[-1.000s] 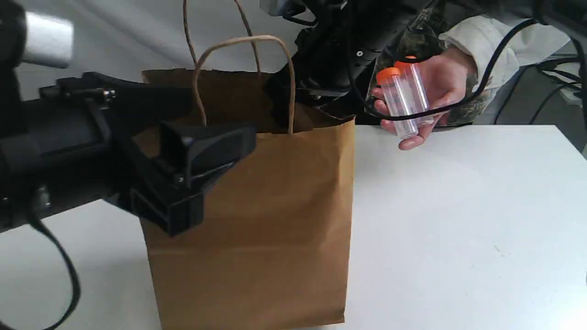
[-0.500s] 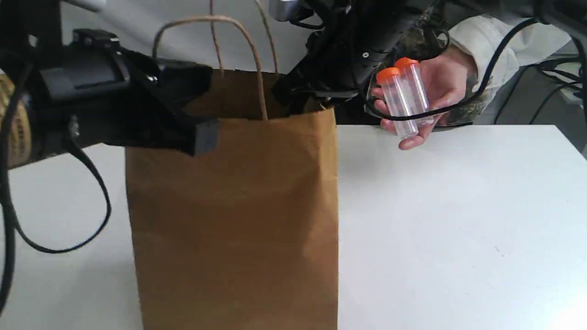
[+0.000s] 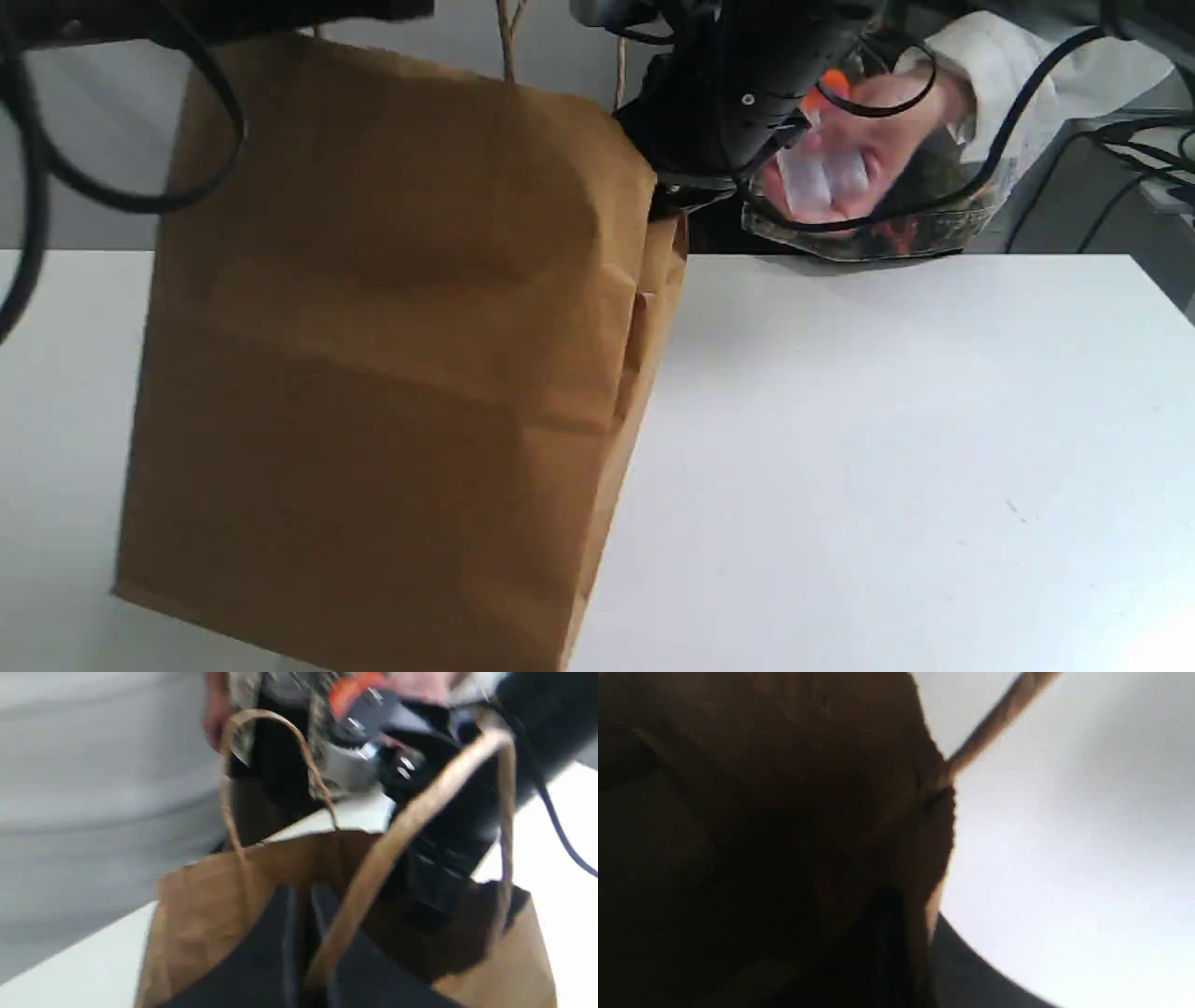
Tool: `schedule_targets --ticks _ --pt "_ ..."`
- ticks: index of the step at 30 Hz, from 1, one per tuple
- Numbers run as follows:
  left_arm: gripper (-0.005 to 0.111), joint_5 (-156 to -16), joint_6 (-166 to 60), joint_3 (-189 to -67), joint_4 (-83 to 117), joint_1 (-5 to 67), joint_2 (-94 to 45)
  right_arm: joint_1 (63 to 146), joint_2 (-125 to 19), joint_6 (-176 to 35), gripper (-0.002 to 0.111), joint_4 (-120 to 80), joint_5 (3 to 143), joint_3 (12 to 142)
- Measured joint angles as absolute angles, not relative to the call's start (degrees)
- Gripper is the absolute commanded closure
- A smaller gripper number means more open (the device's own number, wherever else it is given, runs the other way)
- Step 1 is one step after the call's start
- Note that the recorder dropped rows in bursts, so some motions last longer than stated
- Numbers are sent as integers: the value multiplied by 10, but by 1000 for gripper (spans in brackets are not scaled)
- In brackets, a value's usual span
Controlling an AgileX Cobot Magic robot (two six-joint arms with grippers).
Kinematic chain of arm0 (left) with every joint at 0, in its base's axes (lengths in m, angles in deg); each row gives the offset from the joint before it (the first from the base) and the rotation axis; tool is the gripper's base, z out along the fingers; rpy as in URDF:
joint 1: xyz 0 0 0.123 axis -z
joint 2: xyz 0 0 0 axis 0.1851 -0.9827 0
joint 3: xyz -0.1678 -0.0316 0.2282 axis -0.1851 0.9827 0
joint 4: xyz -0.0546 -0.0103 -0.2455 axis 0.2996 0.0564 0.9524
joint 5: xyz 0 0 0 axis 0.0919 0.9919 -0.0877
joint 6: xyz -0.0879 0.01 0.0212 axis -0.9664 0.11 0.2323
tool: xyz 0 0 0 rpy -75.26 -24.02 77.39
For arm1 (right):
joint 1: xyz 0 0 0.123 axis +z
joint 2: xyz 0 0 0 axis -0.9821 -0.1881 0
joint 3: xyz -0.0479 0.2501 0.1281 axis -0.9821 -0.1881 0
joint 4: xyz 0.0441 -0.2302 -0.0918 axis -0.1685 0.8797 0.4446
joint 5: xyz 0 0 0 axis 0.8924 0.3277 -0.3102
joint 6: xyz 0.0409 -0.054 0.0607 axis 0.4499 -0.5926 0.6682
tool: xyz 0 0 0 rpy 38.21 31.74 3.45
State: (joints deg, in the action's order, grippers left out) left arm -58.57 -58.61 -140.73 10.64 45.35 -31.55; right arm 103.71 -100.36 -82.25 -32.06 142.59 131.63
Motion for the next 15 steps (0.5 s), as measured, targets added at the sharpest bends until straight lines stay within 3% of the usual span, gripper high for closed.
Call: schedule_targets --ticks 4,15 --pt "107 -584 -466 -1466 257 455 -363 1033 -1004 -805 108 -292 1426 1316" --pt "107 -546 -437 -1556 246 453 -424 999 -1004 -796 108 -320 1426 1316"
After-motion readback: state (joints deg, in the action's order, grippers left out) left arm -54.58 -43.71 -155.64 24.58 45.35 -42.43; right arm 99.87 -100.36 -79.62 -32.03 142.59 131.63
